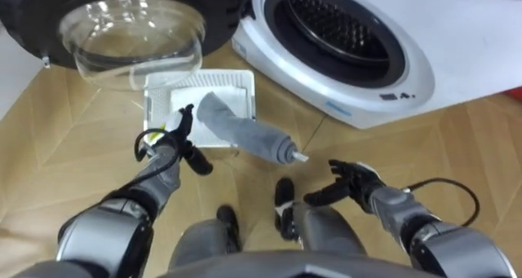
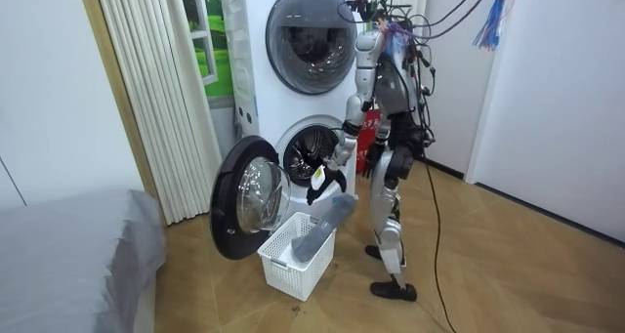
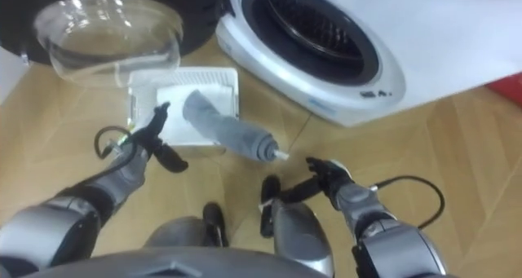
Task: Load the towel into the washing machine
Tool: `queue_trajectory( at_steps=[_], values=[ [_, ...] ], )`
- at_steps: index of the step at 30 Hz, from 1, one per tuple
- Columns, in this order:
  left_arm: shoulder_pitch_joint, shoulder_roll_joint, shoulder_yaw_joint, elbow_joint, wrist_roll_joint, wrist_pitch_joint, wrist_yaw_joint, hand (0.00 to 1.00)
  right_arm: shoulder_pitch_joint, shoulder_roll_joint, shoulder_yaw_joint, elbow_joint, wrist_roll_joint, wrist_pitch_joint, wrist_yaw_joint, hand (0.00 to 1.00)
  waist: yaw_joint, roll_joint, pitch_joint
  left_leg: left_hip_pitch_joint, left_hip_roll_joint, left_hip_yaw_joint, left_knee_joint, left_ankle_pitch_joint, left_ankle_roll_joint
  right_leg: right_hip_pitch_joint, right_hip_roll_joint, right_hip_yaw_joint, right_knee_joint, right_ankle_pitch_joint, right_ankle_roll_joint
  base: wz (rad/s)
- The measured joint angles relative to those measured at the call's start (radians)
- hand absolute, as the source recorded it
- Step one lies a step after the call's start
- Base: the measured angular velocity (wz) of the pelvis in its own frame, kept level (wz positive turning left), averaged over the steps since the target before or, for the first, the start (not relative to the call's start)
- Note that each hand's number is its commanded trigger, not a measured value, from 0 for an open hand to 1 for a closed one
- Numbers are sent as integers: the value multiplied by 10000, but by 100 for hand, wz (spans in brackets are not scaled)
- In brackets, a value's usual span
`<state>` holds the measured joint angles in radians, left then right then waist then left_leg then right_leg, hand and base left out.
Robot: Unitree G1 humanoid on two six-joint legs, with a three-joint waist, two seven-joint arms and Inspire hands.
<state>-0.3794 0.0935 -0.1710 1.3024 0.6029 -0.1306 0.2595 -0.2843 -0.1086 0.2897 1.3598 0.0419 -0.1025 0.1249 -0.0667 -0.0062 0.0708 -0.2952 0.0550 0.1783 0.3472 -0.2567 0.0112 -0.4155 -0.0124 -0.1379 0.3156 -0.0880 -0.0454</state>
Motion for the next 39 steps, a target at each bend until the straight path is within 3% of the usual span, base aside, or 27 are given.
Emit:
queue_trajectory(
  at_steps=[5, 7, 9, 15, 19, 29, 34, 39],
  values=[
    [-340, 25, -331, 54, 399, 45, 200, 0, -205, 123, 130, -227, 107, 24, -229, 0, -130, 55, 121, -1067, -12, -1, 634, -12, 18, -1067, -105, -13, 605, 5, -65, 1],
    [-597, 13, -481, 43, 819, 77, 322, 0, -343, 137, 227, -325, 353, 30, -235, 0, -143, 29, 226, -1688, -53, 5, 1035, -39, 61, -1657, -176, 2, 941, -26, -142, 0],
    [-784, 15, -731, 24, 1019, 87, 467, 0, -424, 127, 426, -407, 633, 27, -251, 0, -168, 25, 247, -2203, -65, 10, 1364, -82, 126, -2150, -204, 42, 1222, -64, -199, 5],
    [-1096, -12, -1624, -206, 1566, 121, 683, 0, -482, 139, 633, -858, 1215, -109, -258, 0, -351, 29, 271, -3680, 50, 54, 2685, -378, 216, -3592, -242, 265, 2285, -164, -227, -4],
    [-1442, -45, -2101, -244, 1774, 110, 1136, 0, -681, 213, 832, -945, 1896, -321, -288, 0, -681, 44, 297, -4606, 104, 150, 3519, -565, 256, -4581, -309, 394, 3102, -227, -283, -7],
    [-2051, -53, -2704, -251, 2175, 78, 2185, 0, -805, 262, 852, -1645, 3633, -854, -335, 0, -1048, 126, 369, -6827, 720, 198, 6310, -1660, 173, -6874, -137, 463, 5529, -876, -580, -10],
    [-2485, -55, -3253, -245, 2396, 170, 2443, 0, -989, 263, 1222, -1818, 4777, -983, -290, 0, -1240, 159, 376, -7605, 891, 157, 7465, -2139, 116, -7754, -143, 482, 6691, -1300, -662, -2],
    [-2537, 78, -3255, -235, 2828, 250, 2683, 0, -983, 241, 1226, -2074, 5128, -1173, -198, 0, -1504, 159, 376, -8049, 1012, 134, 8277, -2495, 67, -8282, -148, 490, 7562, -1636, -778, -2]
  ],
)
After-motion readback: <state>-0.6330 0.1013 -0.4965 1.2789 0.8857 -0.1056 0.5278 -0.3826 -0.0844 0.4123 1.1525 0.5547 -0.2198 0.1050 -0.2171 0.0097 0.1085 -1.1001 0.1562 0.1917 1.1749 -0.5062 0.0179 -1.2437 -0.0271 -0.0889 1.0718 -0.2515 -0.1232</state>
